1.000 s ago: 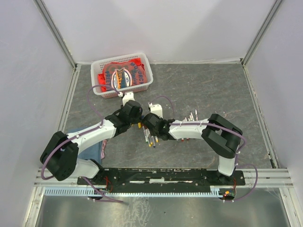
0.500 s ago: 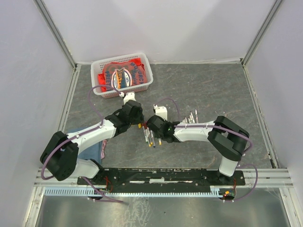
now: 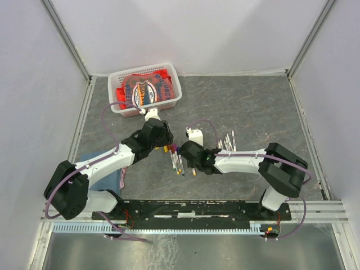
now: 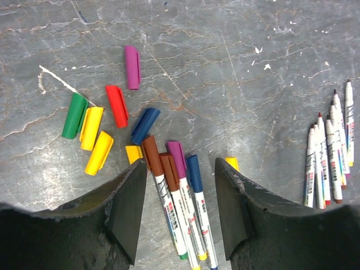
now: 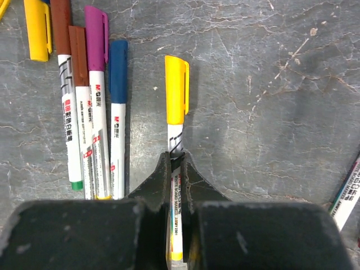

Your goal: Open the pen caps

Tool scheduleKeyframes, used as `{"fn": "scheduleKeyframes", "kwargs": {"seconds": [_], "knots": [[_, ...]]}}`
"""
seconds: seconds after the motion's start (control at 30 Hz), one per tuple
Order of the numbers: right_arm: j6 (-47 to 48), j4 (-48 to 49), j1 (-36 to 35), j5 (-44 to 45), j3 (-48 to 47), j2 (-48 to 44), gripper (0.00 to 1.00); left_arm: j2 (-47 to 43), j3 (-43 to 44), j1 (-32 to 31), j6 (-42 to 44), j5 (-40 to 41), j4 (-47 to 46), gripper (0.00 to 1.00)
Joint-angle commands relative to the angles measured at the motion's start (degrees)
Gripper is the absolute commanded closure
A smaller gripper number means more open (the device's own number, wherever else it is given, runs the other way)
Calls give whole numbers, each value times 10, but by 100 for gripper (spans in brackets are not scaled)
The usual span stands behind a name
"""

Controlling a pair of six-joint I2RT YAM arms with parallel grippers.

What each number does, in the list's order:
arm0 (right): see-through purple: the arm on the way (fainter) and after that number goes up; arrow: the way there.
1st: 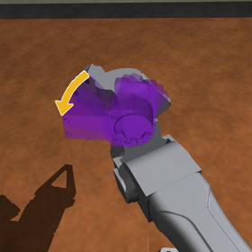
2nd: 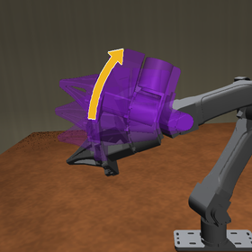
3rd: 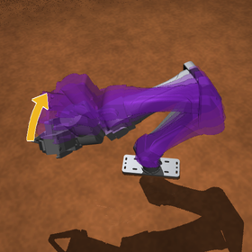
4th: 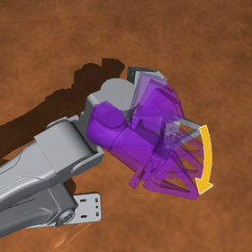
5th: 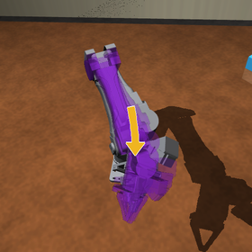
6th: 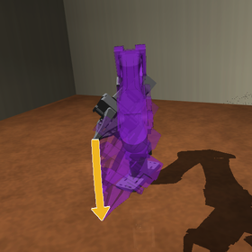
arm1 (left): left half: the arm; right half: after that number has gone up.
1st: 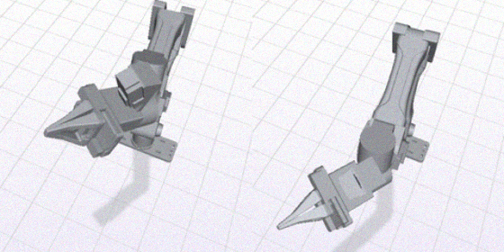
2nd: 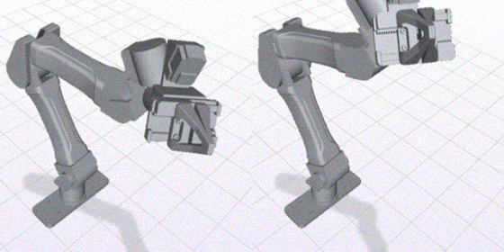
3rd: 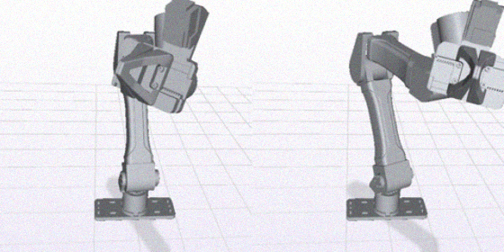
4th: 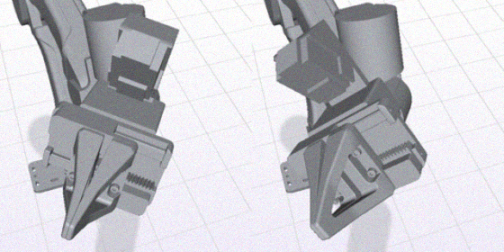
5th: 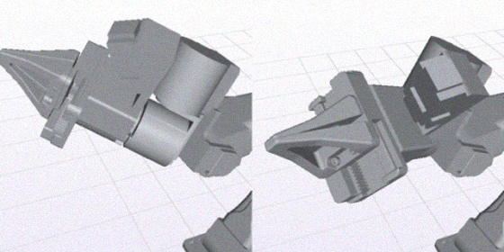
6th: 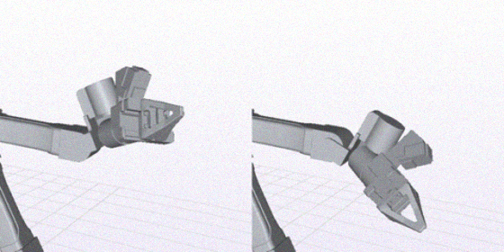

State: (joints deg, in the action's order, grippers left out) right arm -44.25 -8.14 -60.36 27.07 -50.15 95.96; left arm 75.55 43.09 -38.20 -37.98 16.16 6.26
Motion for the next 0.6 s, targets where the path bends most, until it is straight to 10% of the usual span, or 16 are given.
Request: {"fn": "scheduleKeyframes", "kwargs": {"seconds": [0.0, 0.57], "knots": [[16, 40, -3, 1, 20, -43, 99, -20, -5, 8, -24, -33, -49, 41], [87, 133, -4, -72, 77, -159, 99, 44, -22, 37, -141, -226, -154, 41]]}}
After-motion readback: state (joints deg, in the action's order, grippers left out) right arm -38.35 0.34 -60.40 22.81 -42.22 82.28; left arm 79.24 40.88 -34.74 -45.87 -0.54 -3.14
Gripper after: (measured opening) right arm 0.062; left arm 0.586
